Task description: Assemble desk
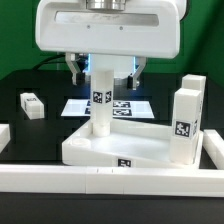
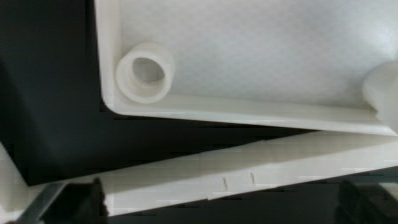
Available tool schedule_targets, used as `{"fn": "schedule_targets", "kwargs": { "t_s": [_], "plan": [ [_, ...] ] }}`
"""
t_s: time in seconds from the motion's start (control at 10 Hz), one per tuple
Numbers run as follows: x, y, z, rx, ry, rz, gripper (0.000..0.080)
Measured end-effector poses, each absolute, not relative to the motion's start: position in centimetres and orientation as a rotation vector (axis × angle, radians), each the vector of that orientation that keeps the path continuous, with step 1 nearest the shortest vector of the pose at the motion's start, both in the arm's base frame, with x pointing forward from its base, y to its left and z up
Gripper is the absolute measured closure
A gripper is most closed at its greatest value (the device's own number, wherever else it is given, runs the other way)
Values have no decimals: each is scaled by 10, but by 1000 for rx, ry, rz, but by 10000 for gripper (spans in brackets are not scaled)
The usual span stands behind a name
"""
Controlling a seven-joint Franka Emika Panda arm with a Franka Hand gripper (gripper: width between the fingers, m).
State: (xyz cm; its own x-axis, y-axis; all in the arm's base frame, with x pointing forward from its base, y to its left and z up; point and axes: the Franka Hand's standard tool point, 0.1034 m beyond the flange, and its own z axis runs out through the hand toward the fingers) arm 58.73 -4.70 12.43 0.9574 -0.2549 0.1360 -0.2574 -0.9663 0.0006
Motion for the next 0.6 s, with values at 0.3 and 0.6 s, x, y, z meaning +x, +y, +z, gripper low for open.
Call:
{"fn": "schedule_targets", "kwargs": {
  "t_s": [0.3,0.6],
  "plan": [
    [568,-95,114,3066,-134,221,151],
    [556,-141,105,3040,-55,217,151]
  ]
}}
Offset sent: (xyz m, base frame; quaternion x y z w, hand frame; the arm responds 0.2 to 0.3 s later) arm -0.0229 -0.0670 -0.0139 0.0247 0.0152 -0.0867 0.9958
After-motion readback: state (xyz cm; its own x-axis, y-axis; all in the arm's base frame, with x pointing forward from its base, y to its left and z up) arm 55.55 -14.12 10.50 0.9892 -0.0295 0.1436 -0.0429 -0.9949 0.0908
